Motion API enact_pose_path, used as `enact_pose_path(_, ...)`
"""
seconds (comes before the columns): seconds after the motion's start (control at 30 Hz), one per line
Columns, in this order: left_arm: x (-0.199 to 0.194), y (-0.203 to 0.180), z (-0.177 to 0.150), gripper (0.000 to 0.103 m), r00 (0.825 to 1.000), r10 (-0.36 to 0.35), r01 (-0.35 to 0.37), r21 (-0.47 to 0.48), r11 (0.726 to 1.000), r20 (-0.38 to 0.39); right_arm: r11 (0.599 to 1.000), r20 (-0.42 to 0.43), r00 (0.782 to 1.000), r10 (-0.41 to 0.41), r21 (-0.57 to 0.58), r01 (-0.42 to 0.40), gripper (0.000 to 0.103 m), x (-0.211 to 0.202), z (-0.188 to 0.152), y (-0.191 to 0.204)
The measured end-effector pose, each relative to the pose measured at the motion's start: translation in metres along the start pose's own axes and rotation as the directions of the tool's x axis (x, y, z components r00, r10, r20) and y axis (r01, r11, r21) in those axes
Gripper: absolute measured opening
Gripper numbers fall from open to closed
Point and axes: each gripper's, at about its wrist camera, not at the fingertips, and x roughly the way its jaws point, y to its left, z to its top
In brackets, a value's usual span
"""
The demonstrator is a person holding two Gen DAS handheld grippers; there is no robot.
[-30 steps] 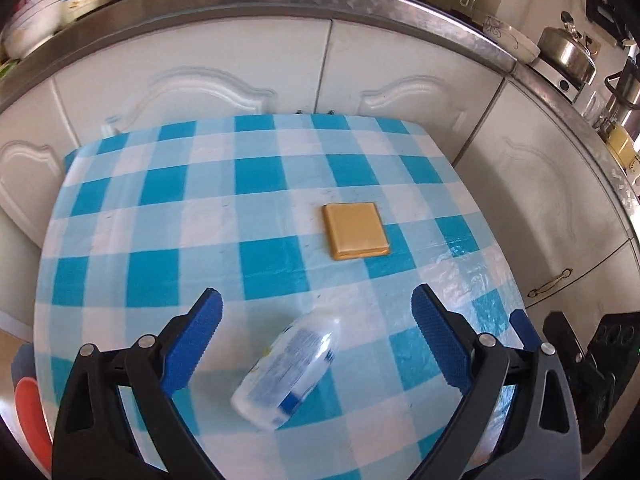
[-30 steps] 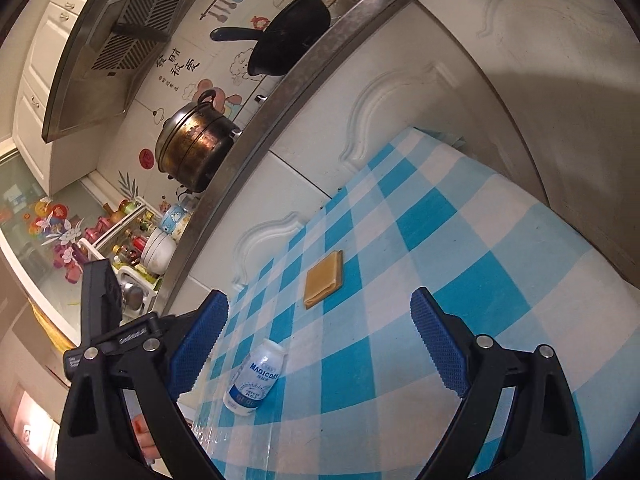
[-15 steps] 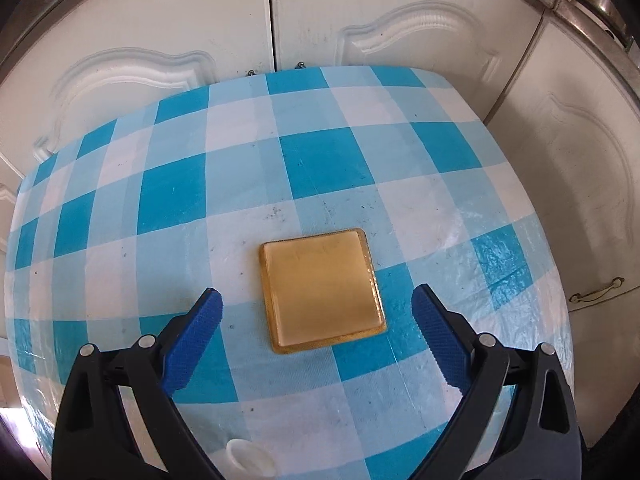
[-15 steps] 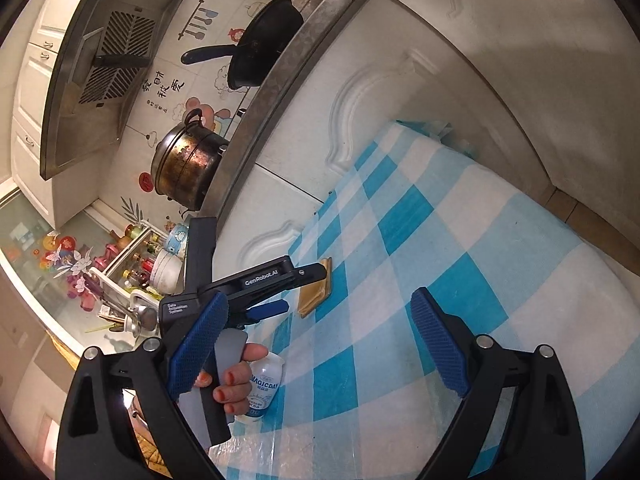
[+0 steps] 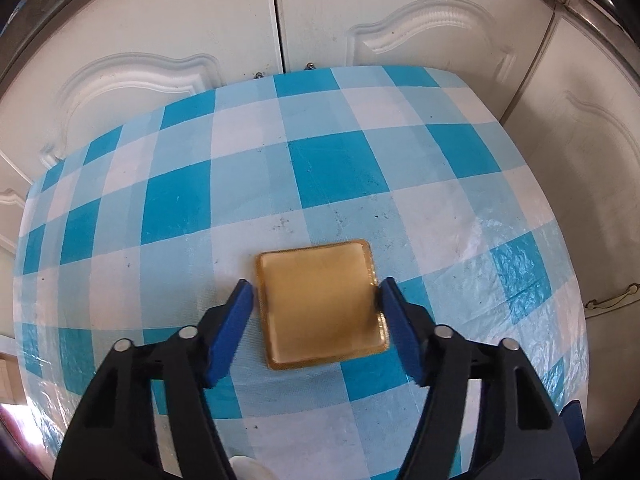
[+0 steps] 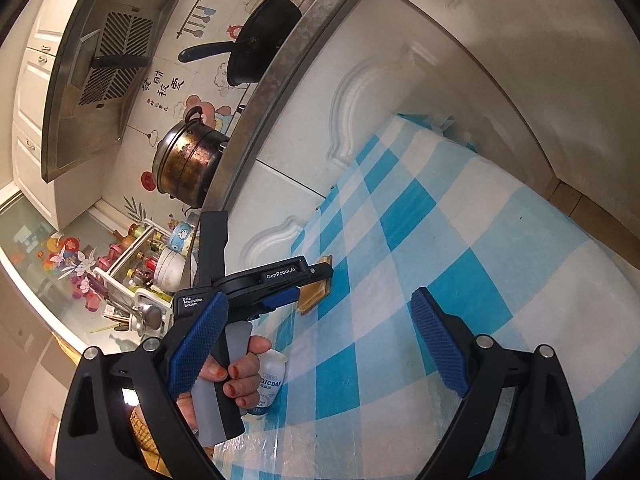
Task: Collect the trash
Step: 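Lower the left tool onto the golden square packet and close it, then grasp the white MAGIC yogurt bottle with the right tool while the left tool holds the packet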
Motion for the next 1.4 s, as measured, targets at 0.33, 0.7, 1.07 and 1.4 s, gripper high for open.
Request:
enact_pose_path(0.33,-0.008,0.015,-0.004,0.061,0.999,-0.03,0.031,-0.012,0.999,0.024,0.996,-0.07,0.997,-0.028,-0.085,0.022,0.092,0.013,-0.006,0.014)
enact_pose_path(0.7,-0.057,0.078,-0.026,0.061,0.991,-0.06,0.073,-0.107,0.992,0.116,0.964,-0.157,0.981,-0.112,-0.256,0.069,0.092,0.037,-0.029,0.045)
enact_pose_path(1.07,-0.088,0.148,-0.097,0.061,0.984,-0.081,0.108,-0.179,0.978,0.156,0.973,-0.334,0.94,-0.076,-0.233,-0.004,0.077,0.078,-0.066,0.068)
enact_pose_path(1.4,-0.083,0.153,-0.139,0.061,0.971,-0.191,0.214,-0.163,0.963,0.144,0.98,-0.401,0.911,-0.099,-0.197,0.02,0.055,0.112,-0.085,0.081)
